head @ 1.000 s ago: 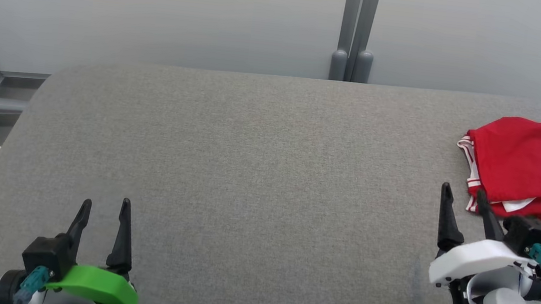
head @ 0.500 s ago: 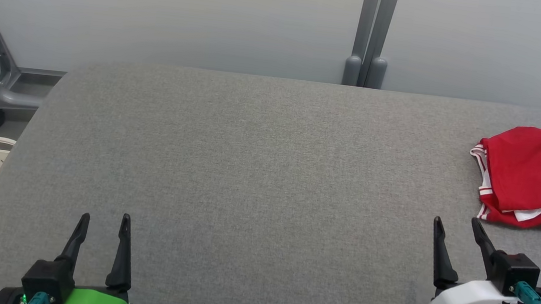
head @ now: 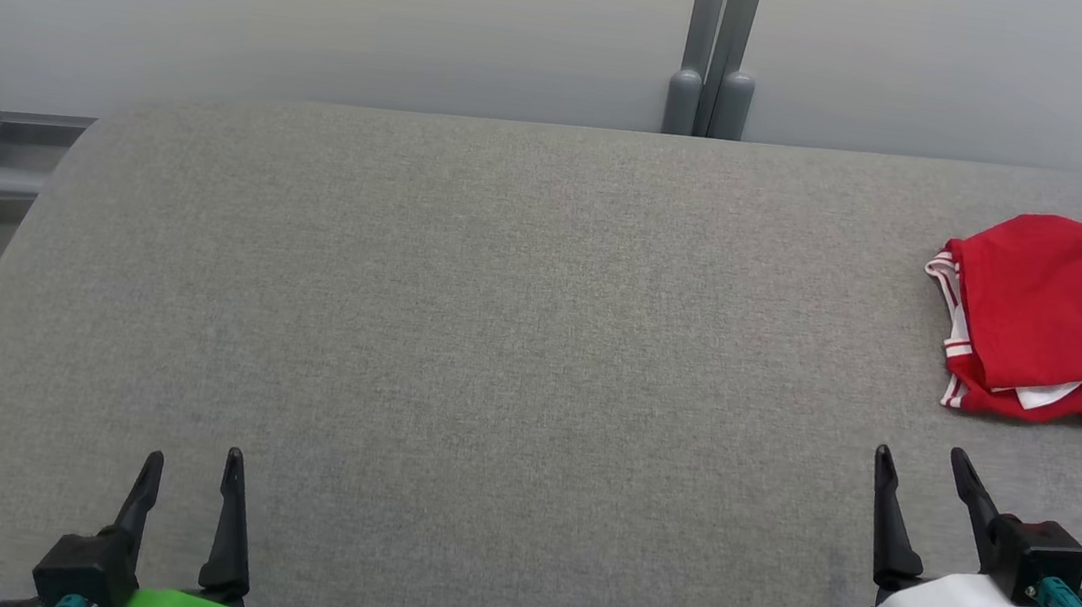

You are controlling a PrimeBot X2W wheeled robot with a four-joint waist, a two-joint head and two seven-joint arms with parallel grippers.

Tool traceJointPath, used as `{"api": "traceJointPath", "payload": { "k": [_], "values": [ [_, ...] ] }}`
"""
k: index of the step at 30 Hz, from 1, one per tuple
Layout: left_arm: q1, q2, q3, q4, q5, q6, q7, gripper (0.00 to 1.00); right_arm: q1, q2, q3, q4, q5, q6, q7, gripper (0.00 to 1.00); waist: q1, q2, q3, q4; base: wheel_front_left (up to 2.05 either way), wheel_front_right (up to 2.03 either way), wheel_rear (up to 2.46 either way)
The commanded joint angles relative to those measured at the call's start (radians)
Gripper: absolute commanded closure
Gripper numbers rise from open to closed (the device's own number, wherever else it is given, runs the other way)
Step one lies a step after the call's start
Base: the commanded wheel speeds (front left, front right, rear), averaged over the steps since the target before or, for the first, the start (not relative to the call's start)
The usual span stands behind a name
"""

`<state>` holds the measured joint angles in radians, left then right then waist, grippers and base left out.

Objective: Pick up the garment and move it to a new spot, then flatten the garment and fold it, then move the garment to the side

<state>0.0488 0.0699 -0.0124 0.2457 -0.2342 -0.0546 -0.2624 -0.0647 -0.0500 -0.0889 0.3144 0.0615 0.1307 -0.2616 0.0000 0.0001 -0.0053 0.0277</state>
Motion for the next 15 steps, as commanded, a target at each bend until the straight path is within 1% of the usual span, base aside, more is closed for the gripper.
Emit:
{"api": "traceJointPath", "payload": {
  "k": [1, 8, 12, 15],
  "values": [
    [-0.016, -0.005, -0.001, 0.003, 0.011, -0.008, -0.003, 0.0, 0.001, -0.002, 0.003, 0.003, 0.003, 0.0, -0.003, 0.0, 0.0, -0.0001, 0.003, 0.0, 0.0, 0.0, 0.0],
    [-0.007, -0.013, -0.01, 0.025, 0.02, -0.013, -0.003, 0.0, -0.01, -0.002, 0.015, 0.017, 0.018, 0.0, -0.003, 0.0, 0.0, -0.0001, 0.0, 0.013, 0.0, 0.0, 0.0],
    [-0.006, -0.015, -0.014, 0.029, 0.022, -0.009, -0.003, 0.0, -0.003, -0.002, 0.009, 0.016, 0.017, 0.0, -0.003, 0.0, 0.0, -0.0001, -0.003, 0.019, 0.0, 0.0, 0.0],
    [-0.018, -0.016, -0.005, 0.033, 0.021, -0.017, -0.003, 0.0, 0.004, -0.002, 0.005, 0.019, 0.018, 0.0, -0.003, 0.0, 0.0, -0.0001, -0.004, 0.022, 0.0, 0.0, 0.0]
  ]
}}
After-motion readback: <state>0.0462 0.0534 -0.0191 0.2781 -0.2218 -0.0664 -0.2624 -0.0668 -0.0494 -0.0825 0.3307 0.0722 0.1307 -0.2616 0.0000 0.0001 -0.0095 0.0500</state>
